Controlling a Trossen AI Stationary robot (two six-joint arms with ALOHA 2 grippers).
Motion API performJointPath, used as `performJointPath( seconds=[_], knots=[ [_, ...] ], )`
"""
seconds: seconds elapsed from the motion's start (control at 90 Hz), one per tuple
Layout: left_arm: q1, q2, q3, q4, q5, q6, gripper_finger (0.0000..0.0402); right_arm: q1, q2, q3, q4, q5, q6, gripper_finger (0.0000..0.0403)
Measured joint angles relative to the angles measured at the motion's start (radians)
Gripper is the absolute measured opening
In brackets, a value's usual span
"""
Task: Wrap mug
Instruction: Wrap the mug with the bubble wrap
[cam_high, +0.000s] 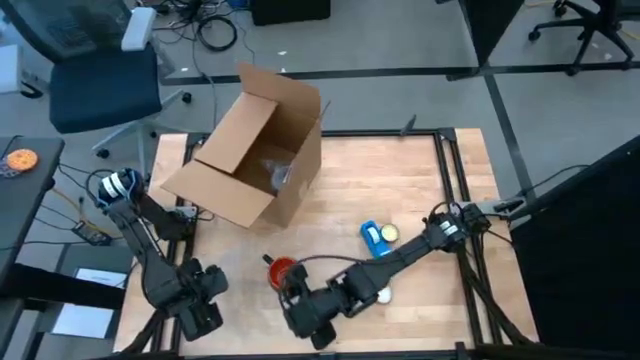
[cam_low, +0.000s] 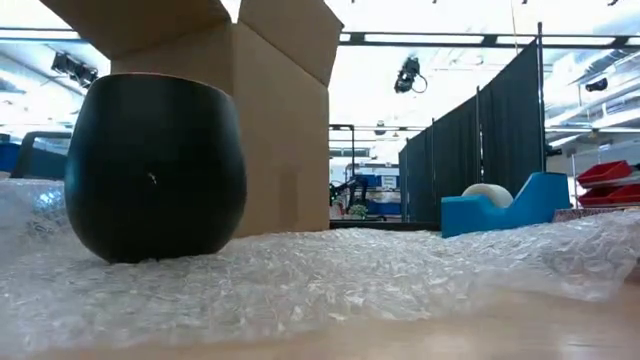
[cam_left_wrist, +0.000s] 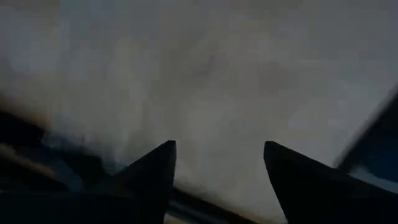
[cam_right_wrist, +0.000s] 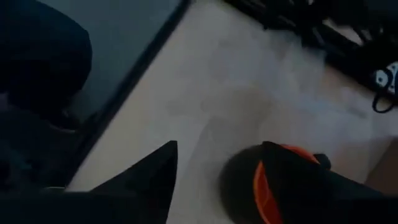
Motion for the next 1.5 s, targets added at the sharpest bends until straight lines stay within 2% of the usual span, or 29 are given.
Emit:
performJointPath(
  seconds=[0.111,0.222,0.289,0.367,0.478,0.578,0.678,0.789,0.822,0.922,1.056,1.322,1.5],
  knots=[
    [0.000,0.002,-0.148,0.159,0.069,-0.017,0.0251,0.033,0.000,0.000,-0.021,0.033,0.014,0.0207],
    [0.001,0.002,-0.270,0.361,0.081,-0.062,0.0252,0.056,0.000,0.000,-0.049,0.055,0.061,0.0205],
    [0.002,-0.006,-0.318,0.431,0.090,-0.096,0.0251,0.065,0.000,0.000,-0.053,0.059,0.086,0.0204],
    [0.002,-0.007,-0.335,0.435,0.090,-0.138,0.0246,0.074,0.000,0.000,-0.053,0.060,0.093,0.0204],
    [0.002,0.000,-0.311,0.375,0.088,-0.133,0.0230,0.077,0.000,0.000,-0.056,0.061,0.093,0.0204],
    [0.001,0.007,-0.263,0.312,0.067,-0.107,0.0191,0.076,0.000,0.000,-0.055,0.061,0.094,0.0202],
    [0.002,0.007,-0.215,0.266,0.032,-0.094,0.0124,0.073,0.000,-0.001,-0.056,0.084,0.094,0.0201],
    [0.001,0.007,-0.194,0.221,0.007,-0.084,0.0031,0.078,-0.001,-0.001,-0.081,0.185,0.093,0.0198],
    [0.001,0.007,-0.187,0.220,0.002,-0.082,0.0016,0.083,-0.003,-0.001,-0.091,0.215,0.093,0.0196],
    [0.002,0.006,-0.158,0.216,-0.012,-0.075,0.0011,0.101,-0.020,-0.001,-0.113,0.270,0.096,0.0193],
    [0.002,0.006,-0.083,0.214,-0.065,-0.037,0.0007,0.120,-0.042,-0.001,-0.149,0.288,0.136,0.0190],
    [0.010,0.004,0.063,0.218,-0.351,0.117,0.0001,0.115,-0.055,-0.001,-0.183,0.272,0.208,0.0190],
    [0.047,0.004,0.072,0.297,-0.416,0.244,0.0001,0.101,-0.053,-0.017,-0.188,0.248,0.246,0.0190]
  ],
)
